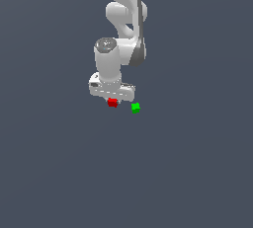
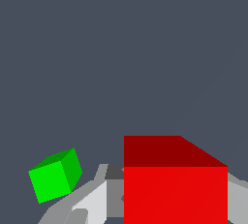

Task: Stack the red cube on top of the green cube.

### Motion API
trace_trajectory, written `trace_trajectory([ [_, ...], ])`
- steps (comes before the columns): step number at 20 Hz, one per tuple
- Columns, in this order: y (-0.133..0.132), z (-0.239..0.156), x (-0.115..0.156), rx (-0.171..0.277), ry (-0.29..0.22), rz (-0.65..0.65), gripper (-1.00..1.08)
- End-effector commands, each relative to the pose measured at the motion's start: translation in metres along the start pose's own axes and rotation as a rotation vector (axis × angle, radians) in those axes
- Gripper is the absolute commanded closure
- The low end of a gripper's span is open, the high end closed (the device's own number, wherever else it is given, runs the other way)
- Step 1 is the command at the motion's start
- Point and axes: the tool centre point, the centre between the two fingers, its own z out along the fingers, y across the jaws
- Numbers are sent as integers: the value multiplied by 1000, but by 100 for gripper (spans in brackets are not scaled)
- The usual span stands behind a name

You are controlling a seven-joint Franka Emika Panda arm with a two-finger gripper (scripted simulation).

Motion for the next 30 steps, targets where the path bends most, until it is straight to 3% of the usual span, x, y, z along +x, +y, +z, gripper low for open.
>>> trace_trajectory([
  [1,-4,2,-2,0,0,-1,108],
  [15,-88,48,-44,1,0,-1,108],
  [23,-107,59,-52,1,0,-1,108],
  [24,-107,59,-52,1,0,-1,-92],
  [30,-107,59,-52,1,0,-1,-92],
])
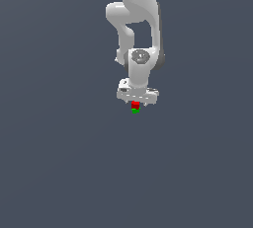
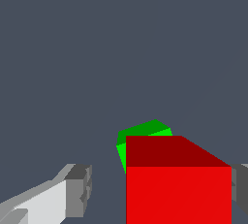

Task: Stack the red cube on top of the green cube.

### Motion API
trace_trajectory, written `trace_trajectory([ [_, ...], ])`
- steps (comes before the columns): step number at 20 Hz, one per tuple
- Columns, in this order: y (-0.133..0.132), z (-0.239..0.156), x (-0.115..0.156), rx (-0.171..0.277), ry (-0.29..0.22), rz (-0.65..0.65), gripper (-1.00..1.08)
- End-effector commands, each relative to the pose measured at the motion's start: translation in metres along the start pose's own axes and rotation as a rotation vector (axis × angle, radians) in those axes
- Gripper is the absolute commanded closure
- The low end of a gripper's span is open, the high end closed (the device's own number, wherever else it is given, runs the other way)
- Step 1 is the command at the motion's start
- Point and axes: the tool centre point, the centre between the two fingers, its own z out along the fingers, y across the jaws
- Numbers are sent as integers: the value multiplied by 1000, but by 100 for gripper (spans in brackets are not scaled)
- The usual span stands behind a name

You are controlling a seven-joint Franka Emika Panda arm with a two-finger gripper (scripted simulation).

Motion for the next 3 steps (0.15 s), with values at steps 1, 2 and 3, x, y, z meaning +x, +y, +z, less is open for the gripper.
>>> trace_trajectory([
  [1,0,0,0,0,0,0,-92],
  [2,0,0,0,0,0,0,-92],
  [3,0,0,0,0,0,0,-92],
])
